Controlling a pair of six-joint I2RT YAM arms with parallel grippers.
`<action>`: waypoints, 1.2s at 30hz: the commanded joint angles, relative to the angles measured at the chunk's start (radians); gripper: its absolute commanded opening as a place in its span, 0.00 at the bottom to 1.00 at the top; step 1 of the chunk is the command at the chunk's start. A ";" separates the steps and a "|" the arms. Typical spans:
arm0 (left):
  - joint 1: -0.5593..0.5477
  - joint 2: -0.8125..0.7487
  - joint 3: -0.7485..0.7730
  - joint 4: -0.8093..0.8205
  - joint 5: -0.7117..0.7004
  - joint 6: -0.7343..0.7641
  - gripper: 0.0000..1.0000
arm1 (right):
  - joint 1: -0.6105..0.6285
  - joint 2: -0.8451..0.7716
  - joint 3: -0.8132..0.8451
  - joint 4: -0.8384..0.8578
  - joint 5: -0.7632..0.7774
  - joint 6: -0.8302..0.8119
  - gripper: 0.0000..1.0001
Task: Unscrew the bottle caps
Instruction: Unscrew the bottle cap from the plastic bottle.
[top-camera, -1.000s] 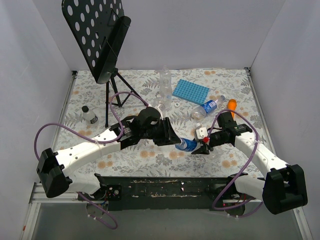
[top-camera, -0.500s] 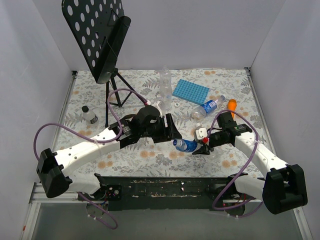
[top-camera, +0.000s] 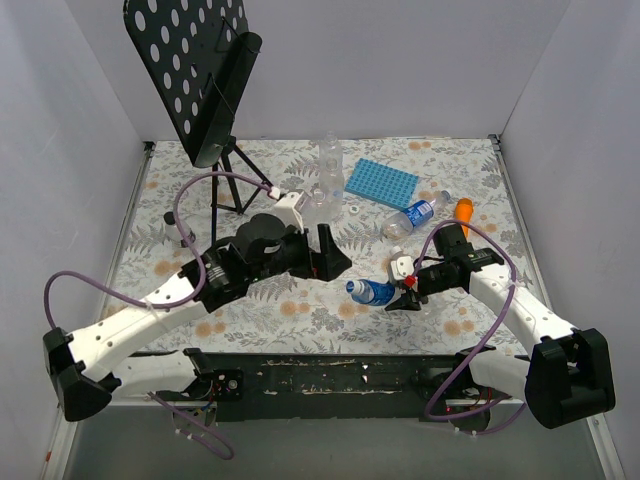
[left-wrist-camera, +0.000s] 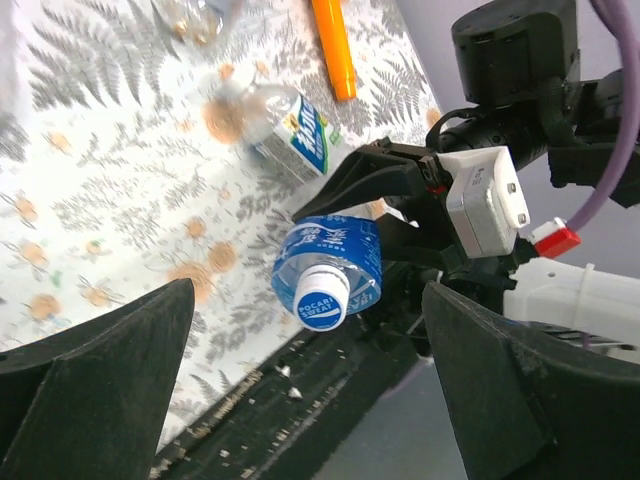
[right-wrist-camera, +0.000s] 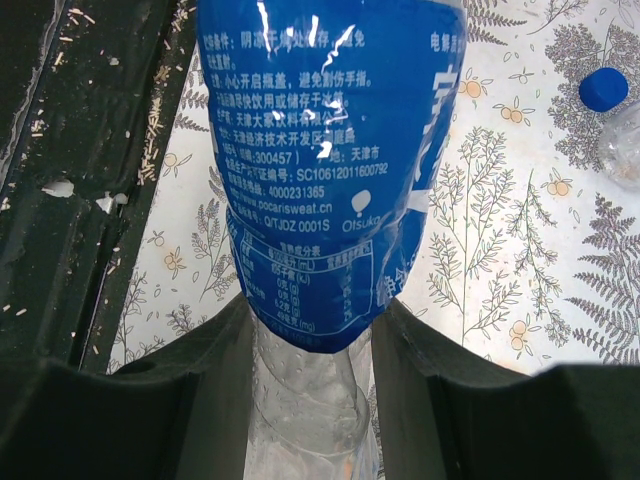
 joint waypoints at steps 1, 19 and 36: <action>0.000 -0.107 -0.049 0.072 -0.062 0.212 0.98 | 0.001 0.000 0.011 -0.015 -0.016 -0.012 0.17; 0.002 -0.271 -0.250 0.273 0.293 0.923 0.98 | 0.000 0.008 0.011 -0.015 -0.016 -0.013 0.17; 0.002 -0.185 -0.296 0.353 0.370 1.138 0.98 | 0.000 0.015 0.011 -0.018 -0.013 -0.016 0.17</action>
